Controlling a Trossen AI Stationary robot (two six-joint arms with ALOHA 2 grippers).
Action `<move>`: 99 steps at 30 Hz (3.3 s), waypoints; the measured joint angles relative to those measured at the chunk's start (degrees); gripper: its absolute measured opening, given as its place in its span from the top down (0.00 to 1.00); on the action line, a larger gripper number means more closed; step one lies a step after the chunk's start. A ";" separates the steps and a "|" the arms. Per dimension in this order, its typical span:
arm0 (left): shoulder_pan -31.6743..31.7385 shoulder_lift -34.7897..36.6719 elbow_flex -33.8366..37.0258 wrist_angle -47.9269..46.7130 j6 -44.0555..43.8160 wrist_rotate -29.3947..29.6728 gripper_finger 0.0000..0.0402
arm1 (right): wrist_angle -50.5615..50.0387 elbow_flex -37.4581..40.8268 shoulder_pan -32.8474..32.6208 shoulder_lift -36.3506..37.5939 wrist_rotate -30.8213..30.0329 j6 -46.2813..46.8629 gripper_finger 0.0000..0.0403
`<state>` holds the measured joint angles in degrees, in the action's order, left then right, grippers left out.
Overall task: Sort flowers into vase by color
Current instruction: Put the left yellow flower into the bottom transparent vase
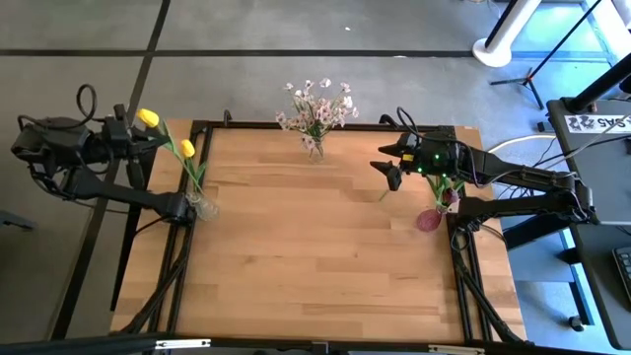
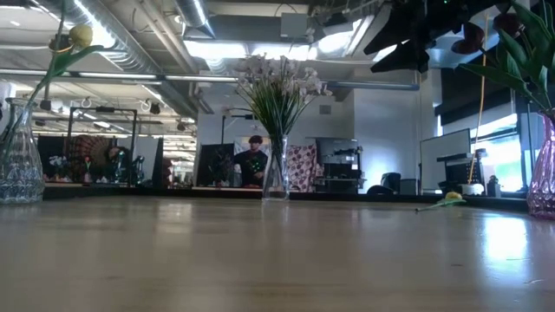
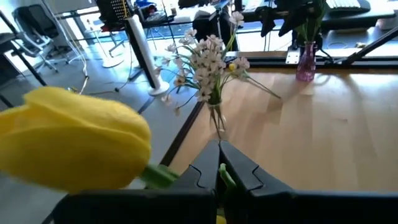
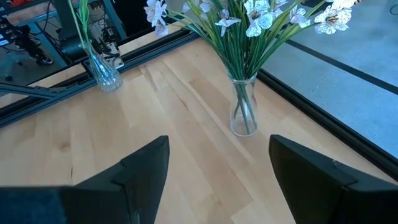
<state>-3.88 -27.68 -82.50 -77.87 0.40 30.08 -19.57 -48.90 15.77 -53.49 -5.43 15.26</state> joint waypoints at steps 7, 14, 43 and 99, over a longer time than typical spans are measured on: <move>0.00 0.00 -0.37 -3.77 -0.67 0.49 1.00 | -0.04 0.00 0.00 0.00 0.00 0.72 0.32; 0.00 0.02 -4.27 -3.98 1.25 0.86 1.00 | 0.32 0.00 0.00 0.00 -0.02 1.12 0.32; -0.02 0.04 -1.95 -1.46 2.08 0.77 1.00 | 3.11 -0.02 0.00 0.00 -0.15 1.01 0.32; -0.02 -0.05 11.74 -7.54 -27.23 -16.70 0.94 | 4.11 -0.02 0.00 -0.32 -1.29 -3.80 0.32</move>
<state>-3.90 -27.74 -70.76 -85.41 -26.83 13.38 -15.46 -48.93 15.77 -53.82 -6.72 11.46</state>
